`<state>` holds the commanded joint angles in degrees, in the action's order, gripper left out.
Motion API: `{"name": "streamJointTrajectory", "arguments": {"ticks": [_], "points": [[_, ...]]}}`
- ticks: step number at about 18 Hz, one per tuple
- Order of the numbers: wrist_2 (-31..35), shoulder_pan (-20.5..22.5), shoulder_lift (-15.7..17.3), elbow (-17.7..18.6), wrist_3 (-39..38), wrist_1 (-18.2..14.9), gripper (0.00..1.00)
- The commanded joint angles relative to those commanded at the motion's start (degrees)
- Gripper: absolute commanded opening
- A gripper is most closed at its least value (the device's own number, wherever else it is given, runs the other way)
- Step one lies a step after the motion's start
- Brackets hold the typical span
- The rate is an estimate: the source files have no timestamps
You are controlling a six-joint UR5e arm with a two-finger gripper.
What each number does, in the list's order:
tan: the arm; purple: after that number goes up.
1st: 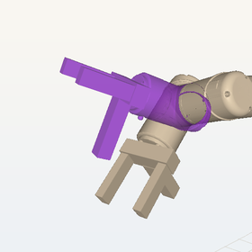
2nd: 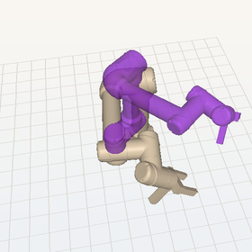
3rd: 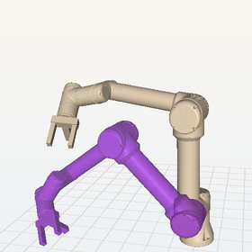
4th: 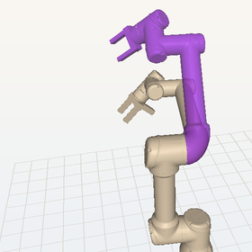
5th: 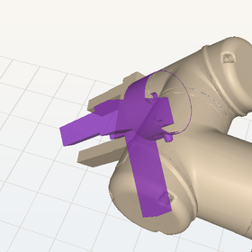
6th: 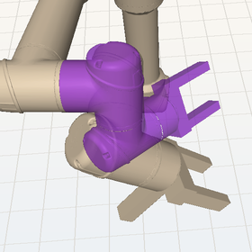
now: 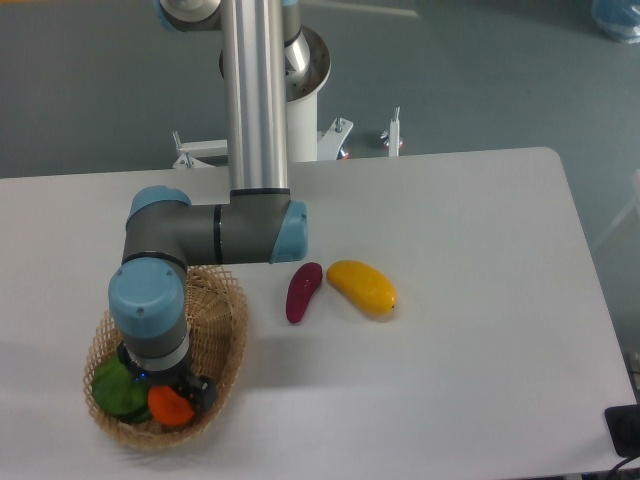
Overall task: Pick up the orange from the basket
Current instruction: 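Lower the gripper into the basket and close it on the orange, then lift the orange out of the basket and carry it beside the mango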
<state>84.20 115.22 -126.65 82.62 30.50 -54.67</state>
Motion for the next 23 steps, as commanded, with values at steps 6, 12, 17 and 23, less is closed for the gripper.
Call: {"name": "streamJointTrajectory", "arguments": {"ticks": [6,12,17,23], "points": [[-0.96,0.0,1.4,-1.05,0.09,-0.53,0.35],[-2.37,0.88,4.3,-0.18,0.79,-0.88,0.35],[-1.67,6.84,8.61,2.72,2.36,-0.53,0.37],[2.63,17.03,11.69,5.27,13.69,-0.7,0.41]]}}
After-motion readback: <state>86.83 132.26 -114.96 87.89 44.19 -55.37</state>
